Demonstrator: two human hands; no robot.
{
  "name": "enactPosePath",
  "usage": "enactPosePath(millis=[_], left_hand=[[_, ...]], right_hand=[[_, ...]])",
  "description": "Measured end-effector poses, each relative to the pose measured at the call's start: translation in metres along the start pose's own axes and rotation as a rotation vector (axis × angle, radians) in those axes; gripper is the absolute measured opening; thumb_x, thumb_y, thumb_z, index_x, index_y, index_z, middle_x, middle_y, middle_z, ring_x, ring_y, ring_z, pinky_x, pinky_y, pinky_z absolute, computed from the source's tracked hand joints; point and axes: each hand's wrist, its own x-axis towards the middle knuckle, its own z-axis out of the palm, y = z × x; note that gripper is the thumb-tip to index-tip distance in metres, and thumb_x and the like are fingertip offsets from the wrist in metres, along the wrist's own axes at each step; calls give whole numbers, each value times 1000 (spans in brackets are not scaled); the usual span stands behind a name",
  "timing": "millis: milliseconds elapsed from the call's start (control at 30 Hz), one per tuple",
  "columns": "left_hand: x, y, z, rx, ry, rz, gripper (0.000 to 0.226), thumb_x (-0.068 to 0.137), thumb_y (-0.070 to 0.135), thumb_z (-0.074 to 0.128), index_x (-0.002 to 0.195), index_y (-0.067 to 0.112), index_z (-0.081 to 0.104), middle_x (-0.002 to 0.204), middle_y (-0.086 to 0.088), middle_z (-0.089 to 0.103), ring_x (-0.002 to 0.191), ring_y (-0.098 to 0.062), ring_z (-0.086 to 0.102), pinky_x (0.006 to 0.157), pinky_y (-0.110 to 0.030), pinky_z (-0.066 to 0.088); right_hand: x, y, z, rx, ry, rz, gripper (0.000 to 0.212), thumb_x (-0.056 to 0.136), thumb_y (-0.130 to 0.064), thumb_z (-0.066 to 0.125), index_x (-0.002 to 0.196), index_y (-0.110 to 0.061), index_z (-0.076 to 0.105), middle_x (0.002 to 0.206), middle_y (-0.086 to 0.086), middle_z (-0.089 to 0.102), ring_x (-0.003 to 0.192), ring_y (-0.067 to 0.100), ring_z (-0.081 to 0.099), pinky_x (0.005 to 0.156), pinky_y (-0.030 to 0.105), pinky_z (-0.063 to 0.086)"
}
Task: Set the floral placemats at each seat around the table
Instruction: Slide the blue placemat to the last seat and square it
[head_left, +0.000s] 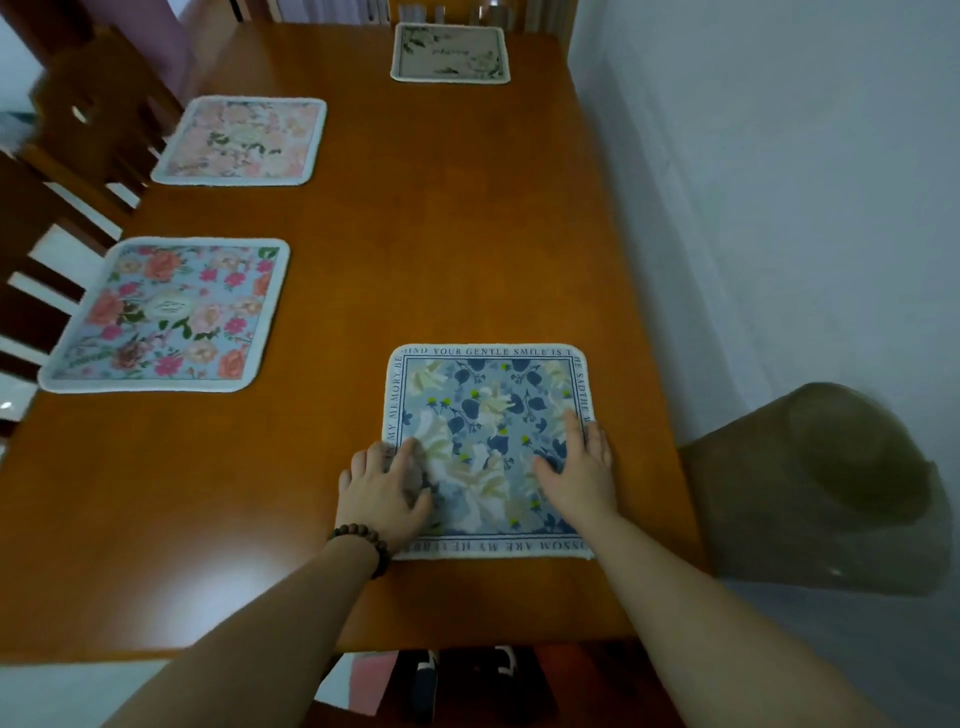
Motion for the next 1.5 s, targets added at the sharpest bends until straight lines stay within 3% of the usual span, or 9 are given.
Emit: enactPosePath(millis=[200,367,500,600,700,900,1033,1367,1500], left_hand=[[-53,-26,2,25,-54,71,75,84,62,33,150,27,24,134,-7,41,120,-27,36,95,-40,36],[-85,-56,1,192,-175,297,73,86,55,36,151,28,18,139,-13,39,120,-32,38,101,-43,34],[-82,-74,-12,244,-139,391,67,88,55,32,149,26,26,141,-7,43,120,-27,43,103,-42,32],[-58,-75,-29,212,-43,321,69,89,59,27,150,28,24,145,-7,39,127,-27,38,103,-42,31],[-22,-75,-41,163,-24,249,74,89,62,30,152,31,7,157,-10,16,142,-28,18,112,-46,22],[45,-74,-46,109,-100,72,84,87,70,32,150,35,-11,159,-9,-17,146,-27,-8,117,-50,7],[64,-71,-39,-35,-204,-65,89,84,72,41,151,37,-6,161,-5,-3,147,-25,-3,117,-51,8],[16,-65,-19,-14,-216,-1,92,74,81,41,149,43,3,160,-6,5,146,-26,4,116,-50,11],[-18,-52,-10,-54,-200,22,88,80,73,45,151,40,4,157,-7,12,144,-26,10,115,-50,15]], right_hand=[[48,-45,1,-137,-138,-76,82,90,-59,46,151,-42,-6,162,5,-5,147,29,-3,115,51,13],[77,-81,5,-145,-240,-235,72,93,-56,48,151,-41,9,161,0,7,146,28,4,115,52,16],[74,-76,5,-159,-229,-276,75,92,-59,47,152,-38,8,162,2,-1,147,27,-1,116,50,9],[46,-68,8,-183,-42,-300,79,92,-60,45,153,-33,3,161,7,-11,147,26,-9,116,47,-4],[3,-61,15,-111,91,-201,83,92,-60,44,153,-31,-4,159,12,-18,146,28,-17,113,45,-10],[-72,-42,41,-60,76,-14,87,92,-60,45,151,-34,-14,156,17,-25,143,29,-25,115,47,-10],[-94,-35,58,-37,37,92,89,89,-67,40,150,-35,-16,158,16,-19,145,29,-19,116,49,-7],[-39,-2,25,-167,-53,-3,86,91,-66,40,152,-35,-12,160,10,-15,147,24,-16,116,47,-8],[0,7,1,-233,-129,-95,84,91,-64,43,152,-37,-9,161,7,-14,147,23,-13,117,48,-6]])
